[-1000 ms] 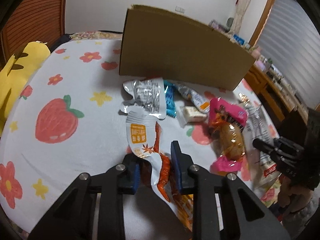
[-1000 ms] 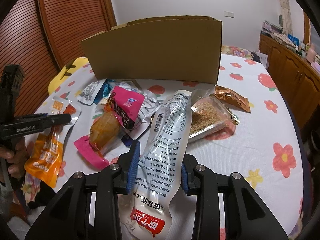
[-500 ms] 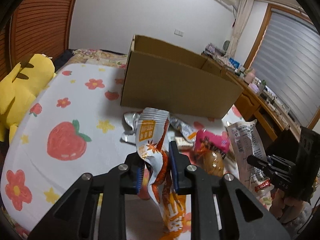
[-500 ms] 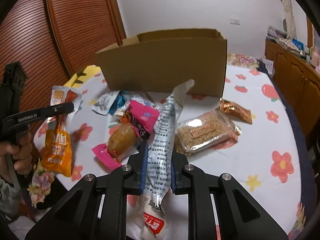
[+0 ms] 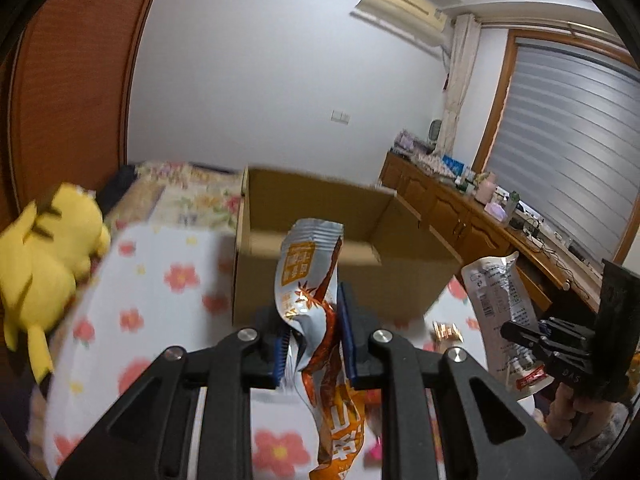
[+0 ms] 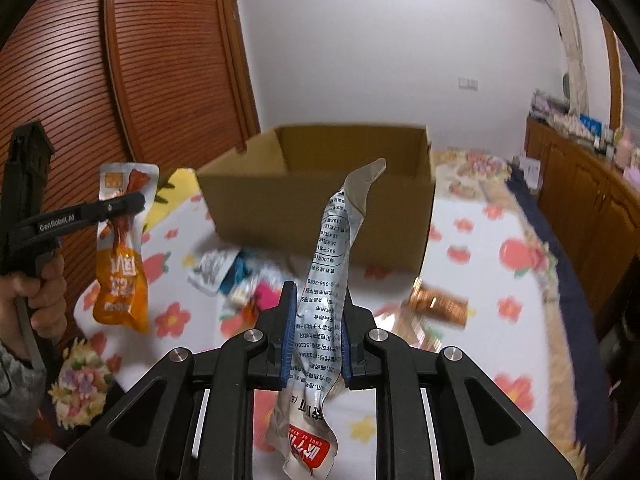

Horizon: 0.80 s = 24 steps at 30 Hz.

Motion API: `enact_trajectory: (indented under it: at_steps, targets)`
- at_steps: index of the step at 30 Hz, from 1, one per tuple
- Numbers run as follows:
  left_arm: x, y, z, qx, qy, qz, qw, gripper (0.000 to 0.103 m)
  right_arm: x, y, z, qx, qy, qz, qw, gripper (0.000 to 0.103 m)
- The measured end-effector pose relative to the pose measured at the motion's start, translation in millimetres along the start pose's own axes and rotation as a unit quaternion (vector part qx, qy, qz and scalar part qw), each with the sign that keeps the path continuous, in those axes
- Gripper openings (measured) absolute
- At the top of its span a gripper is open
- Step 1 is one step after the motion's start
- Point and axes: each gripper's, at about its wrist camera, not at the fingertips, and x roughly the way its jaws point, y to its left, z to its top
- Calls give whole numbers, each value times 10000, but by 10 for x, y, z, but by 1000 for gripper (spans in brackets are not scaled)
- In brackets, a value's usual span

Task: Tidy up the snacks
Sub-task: 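Carry both packets over the box and open both tools to drop them inside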

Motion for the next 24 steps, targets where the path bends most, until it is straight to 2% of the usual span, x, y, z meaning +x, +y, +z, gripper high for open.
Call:
enact_trajectory:
  at_steps: [6, 15, 24]
  targets:
    - [223, 46, 441, 117, -192, 36, 9997, 19, 101, -136, 479, -112, -299, -127, 9994, 16]
    - [623, 109, 938, 205, -271, 152, 9993, 19, 480, -272, 983, -45, -344, -200, 9992, 16]
    - [1122, 53, 1105, 156, 99, 211, 9996, 19, 919, -514, 1237, 523, -156, -135, 9984, 16]
